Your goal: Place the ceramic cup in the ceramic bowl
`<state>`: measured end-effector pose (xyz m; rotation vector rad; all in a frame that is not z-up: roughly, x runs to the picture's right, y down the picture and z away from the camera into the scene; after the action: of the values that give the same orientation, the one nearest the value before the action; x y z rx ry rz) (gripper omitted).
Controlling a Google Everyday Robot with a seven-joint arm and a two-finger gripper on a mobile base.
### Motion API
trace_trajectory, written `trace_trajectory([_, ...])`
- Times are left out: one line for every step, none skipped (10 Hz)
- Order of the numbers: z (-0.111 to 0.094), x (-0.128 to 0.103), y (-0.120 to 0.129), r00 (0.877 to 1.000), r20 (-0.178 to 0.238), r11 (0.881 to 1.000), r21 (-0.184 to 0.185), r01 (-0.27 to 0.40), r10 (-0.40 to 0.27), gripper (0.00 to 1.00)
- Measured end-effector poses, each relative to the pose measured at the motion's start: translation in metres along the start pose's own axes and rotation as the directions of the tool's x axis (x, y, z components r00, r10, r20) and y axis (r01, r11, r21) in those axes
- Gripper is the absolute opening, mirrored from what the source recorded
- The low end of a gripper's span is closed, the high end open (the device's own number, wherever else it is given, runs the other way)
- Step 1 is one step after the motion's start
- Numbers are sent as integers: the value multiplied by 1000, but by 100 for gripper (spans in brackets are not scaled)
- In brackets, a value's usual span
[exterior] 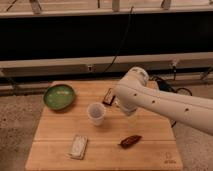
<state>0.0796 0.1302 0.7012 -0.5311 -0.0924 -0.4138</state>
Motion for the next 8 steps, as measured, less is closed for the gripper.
trace_trajectory([2,-8,0,1000,5,1000,-4,18,-18,80])
trace_trajectory([2,-12,0,999,9,999,-6,40,-40,80])
trace_trajectory([3,-13,2,998,11,998,-12,56,-56,80])
trace_trajectory([4,-23,2,996,21,996,-25,84,-83,80])
trace_trajectory([6,-32,0,994,30,994,-30,105,-104,80])
trace_trajectory([9,-35,-1,992,30,992,-33,121,-120,80])
trace_trajectory([12,-38,-2,990,33,990,-38,137,-136,80])
trace_trajectory([14,-41,-3,987,38,987,-40,156,-155,80])
